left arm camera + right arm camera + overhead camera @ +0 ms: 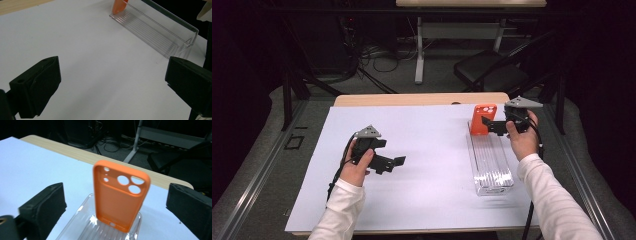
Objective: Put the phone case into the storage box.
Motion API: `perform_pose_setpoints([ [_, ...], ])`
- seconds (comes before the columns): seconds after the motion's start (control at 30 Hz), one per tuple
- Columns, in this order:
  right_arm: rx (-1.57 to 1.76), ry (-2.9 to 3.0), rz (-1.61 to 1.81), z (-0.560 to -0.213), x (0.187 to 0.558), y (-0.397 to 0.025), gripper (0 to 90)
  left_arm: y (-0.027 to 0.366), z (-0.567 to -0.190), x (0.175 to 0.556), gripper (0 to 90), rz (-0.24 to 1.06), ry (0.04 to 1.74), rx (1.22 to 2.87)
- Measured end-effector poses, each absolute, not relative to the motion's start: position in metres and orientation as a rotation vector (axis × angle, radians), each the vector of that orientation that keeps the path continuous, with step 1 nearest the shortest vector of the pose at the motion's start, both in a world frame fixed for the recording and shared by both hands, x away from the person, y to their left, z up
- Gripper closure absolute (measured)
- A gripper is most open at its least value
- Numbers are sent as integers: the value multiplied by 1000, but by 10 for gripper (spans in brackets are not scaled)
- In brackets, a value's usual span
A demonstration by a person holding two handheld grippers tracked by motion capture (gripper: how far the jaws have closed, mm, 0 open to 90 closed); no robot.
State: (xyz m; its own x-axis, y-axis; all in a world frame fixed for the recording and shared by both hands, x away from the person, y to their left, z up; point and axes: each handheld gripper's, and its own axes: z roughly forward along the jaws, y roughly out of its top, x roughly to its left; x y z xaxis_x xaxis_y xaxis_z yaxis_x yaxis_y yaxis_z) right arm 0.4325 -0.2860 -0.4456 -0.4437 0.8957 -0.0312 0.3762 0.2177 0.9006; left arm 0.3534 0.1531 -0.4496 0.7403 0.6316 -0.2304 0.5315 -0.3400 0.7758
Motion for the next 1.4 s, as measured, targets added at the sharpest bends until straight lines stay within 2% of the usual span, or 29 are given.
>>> perform_pose_setpoints([
  [0.73,1072,2029,1317,-437,388,-270,0,154,-442,354,5,120,864,1971],
  [1.4,961,2070,1372,-433,342,-232,0,152,-438,350,10,105,815,1976],
])
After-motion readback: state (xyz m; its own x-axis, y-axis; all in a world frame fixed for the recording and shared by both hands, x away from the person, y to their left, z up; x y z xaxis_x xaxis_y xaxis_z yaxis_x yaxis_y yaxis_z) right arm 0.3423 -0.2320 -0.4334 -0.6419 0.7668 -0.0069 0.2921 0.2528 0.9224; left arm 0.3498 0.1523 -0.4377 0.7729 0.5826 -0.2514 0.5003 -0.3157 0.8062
